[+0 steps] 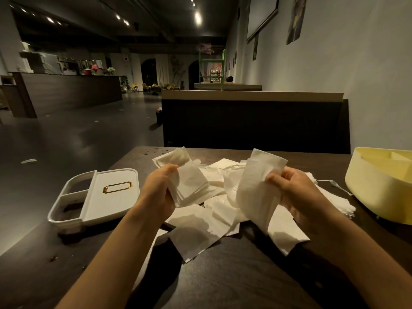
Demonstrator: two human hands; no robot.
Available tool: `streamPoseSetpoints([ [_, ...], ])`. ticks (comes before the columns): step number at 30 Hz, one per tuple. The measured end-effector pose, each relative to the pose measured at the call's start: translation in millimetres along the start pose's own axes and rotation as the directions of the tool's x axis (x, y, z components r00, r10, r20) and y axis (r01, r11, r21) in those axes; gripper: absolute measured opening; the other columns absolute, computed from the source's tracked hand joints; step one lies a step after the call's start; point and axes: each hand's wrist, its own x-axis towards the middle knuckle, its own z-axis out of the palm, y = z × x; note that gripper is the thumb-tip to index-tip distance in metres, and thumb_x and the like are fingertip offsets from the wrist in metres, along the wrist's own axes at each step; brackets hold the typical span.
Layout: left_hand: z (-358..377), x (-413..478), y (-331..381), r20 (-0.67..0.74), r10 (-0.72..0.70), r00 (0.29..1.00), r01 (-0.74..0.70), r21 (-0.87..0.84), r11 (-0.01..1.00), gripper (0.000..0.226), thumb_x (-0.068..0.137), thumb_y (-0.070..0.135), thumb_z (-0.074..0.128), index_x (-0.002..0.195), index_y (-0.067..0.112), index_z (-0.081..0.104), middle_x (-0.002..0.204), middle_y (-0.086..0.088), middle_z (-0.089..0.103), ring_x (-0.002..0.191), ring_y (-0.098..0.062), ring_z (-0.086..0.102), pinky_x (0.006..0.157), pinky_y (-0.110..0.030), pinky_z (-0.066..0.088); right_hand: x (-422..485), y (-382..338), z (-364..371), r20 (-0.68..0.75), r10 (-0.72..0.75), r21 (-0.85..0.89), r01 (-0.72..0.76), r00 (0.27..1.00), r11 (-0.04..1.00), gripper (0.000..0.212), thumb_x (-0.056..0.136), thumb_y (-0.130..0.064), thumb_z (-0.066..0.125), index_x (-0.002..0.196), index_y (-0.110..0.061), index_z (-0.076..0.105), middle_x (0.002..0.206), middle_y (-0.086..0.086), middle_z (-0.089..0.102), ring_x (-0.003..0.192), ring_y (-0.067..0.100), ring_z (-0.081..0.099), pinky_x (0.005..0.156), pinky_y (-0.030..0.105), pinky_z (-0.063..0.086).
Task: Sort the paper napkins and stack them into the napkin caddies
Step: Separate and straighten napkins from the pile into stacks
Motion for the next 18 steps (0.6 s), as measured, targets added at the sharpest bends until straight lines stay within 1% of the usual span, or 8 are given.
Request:
streamPoseSetpoints([
  [2, 1.5, -1.1, -2.7, 0.013, -0.023, 1.0, 0.023, 0.018, 1.0, 0.017, 0.096, 0.005, 0.04, 0.092, 0.012, 0.055, 0.084, -0.008, 0.055, 0.076, -0.02, 0.055, 0.052, -0.031, 0.048, 2.8, 0.9, -4.3, 0.003, 0.163, 0.079, -0.163, 0.987, 0.983, 0.012, 0.096, -0.013, 0.047, 0.106, -0.009, 0.053, 0.102, 0.01, 0.062, 0.092, 0.024, 0.06, 0.068, 0.033, 0.052],
  [5, 4.1, -2.1, -8.9, 0.037, -0.09, 0.995, 0.088, 0.058, 0.994, 0.012, 0.095, 0.005, 0.042, 0.1, 0.008, 0.053, 0.088, -0.011, 0.053, 0.078, -0.023, 0.054, 0.043, -0.029, 0.052, 5.5, 7.9, -8.6, -0.027, 0.323, -0.005, -0.324, 0.946, 0.946, 0.018, 0.095, -0.015, 0.048, 0.109, -0.004, 0.051, 0.101, 0.015, 0.058, 0.082, 0.026, 0.06, 0.059, 0.033, 0.054],
  [8, 7.8, -0.8, -16.3, 0.054, -0.125, 0.991, 0.119, 0.108, 0.987, 0.009, 0.093, 0.006, 0.045, 0.099, 0.008, 0.051, 0.087, -0.012, 0.052, 0.076, -0.022, 0.053, 0.045, -0.032, 0.049, 7.9, 12.1, -10.4, 0.044, 0.414, 0.04, -0.416, 0.909, 0.909, 0.034, 0.091, -0.033, 0.054, 0.114, -0.008, 0.05, 0.105, 0.018, 0.062, 0.087, 0.029, 0.063, 0.063, 0.037, 0.058],
  [10, 10.5, -2.0, -19.4, 0.079, -0.143, 0.987, 0.134, 0.109, 0.985, 0.008, 0.094, 0.006, 0.044, 0.095, 0.007, 0.053, 0.083, -0.012, 0.054, 0.073, -0.02, 0.053, 0.047, -0.031, 0.049, 9.2, 15.6, -8.4, 0.039, 0.385, -0.028, -0.385, 0.922, 0.923, 0.027, 0.089, -0.028, 0.06, 0.103, -0.007, 0.053, 0.1, 0.017, 0.064, 0.09, 0.031, 0.065, 0.072, 0.04, 0.056],
  [12, 10.8, -2.2, -22.5, 0.139, -0.162, 0.977, 0.155, 0.06, 0.986, 0.013, 0.095, 0.005, 0.042, 0.094, 0.005, 0.056, 0.074, -0.012, 0.061, 0.065, -0.021, 0.06, 0.045, -0.025, 0.053, 8.5, 16.7, -5.2, 0.014, 0.329, -0.13, -0.324, 0.944, 0.937, 0.01, 0.087, -0.011, 0.062, 0.092, -0.005, 0.055, 0.095, 0.014, 0.061, 0.088, 0.027, 0.061, 0.072, 0.04, 0.055],
  [13, 10.7, -1.8, -23.7, 0.169, -0.173, 0.97, 0.17, 0.032, 0.985, 0.016, 0.095, 0.004, 0.042, 0.095, 0.005, 0.058, 0.071, -0.012, 0.064, 0.064, -0.021, 0.062, 0.049, -0.026, 0.055, 8.6, 16.7, -4.8, 0.028, 0.304, -0.108, -0.299, 0.952, 0.948, 0.009, 0.086, -0.005, 0.06, 0.094, -0.004, 0.057, 0.097, 0.014, 0.061, 0.091, 0.027, 0.061, 0.072, 0.039, 0.054],
  [15, 10.4, -0.1, -27.3, 0.201, -0.196, 0.96, 0.195, 0.024, 0.98, 0.018, 0.096, 0.005, 0.042, 0.098, 0.003, 0.059, 0.078, -0.012, 0.064, 0.07, -0.02, 0.061, 0.06, -0.028, 0.056, 8.4, 13.1, -7.8, 0.071, 0.247, 0.071, -0.252, 0.966, 0.965, 0.02, 0.086, -0.001, 0.059, 0.106, -0.003, 0.059, 0.103, 0.014, 0.065, 0.098, 0.029, 0.062, 0.078, 0.04, 0.055],
  [18, 14.9, -0.8, -34.9, 0.226, -0.236, 0.945, 0.222, 0.087, 0.971, 0.017, 0.098, 0.01, 0.041, 0.1, 0.006, 0.058, 0.087, -0.011, 0.063, 0.074, -0.019, 0.06, 0.051, -0.022, 0.052, 5.1, 1.6, -12.2, 0.196, 0.131, 0.347, -0.193, 0.972, 0.918, 0.034, 0.077, -0.008, 0.067, 0.11, -0.01, 0.06, 0.097, 0.009, 0.069, 0.092, 0.023, 0.067, 0.073, 0.036, 0.059],
])
